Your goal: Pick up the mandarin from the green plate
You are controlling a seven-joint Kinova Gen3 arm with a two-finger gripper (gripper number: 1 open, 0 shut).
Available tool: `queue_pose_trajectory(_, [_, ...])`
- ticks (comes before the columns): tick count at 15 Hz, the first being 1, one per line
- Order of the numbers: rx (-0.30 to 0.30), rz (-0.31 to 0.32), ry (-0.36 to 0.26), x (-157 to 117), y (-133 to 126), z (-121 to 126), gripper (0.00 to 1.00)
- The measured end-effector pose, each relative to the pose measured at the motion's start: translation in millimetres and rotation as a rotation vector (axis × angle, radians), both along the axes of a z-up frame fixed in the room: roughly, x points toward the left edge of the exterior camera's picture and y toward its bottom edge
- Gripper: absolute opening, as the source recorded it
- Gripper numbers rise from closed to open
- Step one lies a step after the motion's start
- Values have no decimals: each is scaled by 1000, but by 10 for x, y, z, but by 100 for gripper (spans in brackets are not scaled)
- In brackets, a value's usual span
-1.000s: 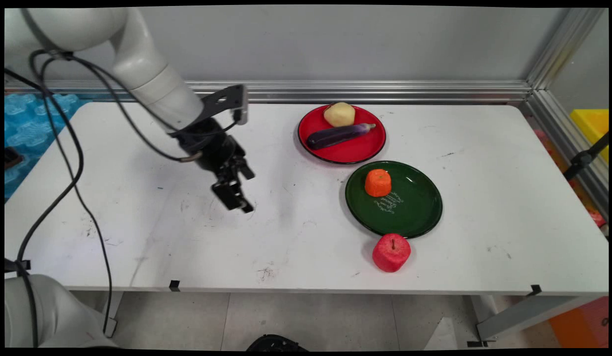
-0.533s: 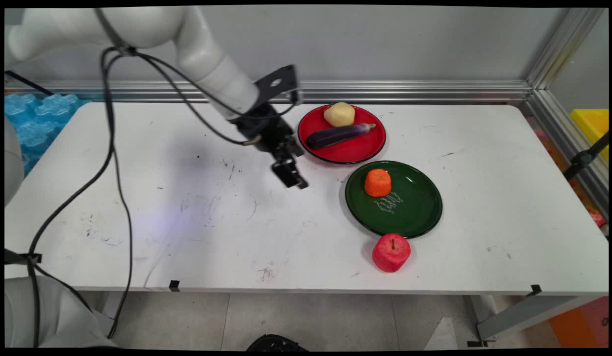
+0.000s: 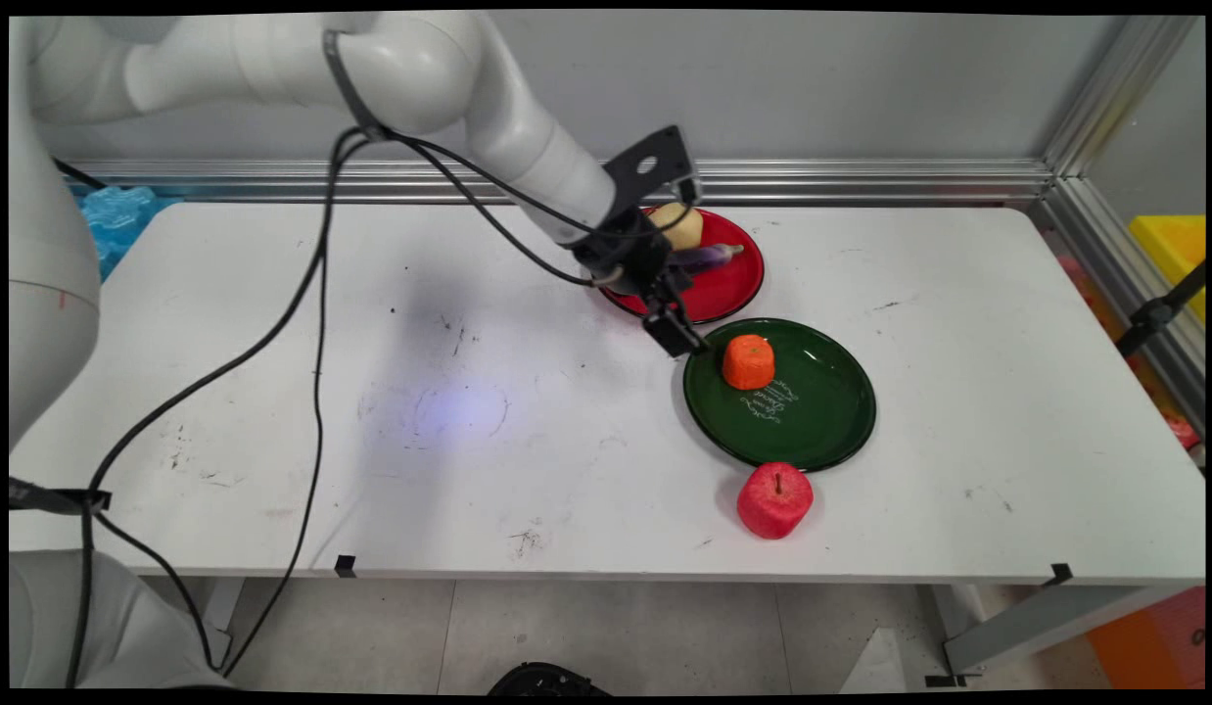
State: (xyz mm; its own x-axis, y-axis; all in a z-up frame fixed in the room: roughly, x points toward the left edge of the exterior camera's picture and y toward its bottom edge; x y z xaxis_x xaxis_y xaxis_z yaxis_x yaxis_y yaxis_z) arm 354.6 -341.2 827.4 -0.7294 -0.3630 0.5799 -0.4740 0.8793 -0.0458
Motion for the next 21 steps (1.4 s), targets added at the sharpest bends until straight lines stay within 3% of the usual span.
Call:
queue_pose_trajectory(9, [-39, 13, 36, -406, -163, -400, 100])
queue_pose_trajectory(21, [-53, 41, 40, -603, -214, -782, 100])
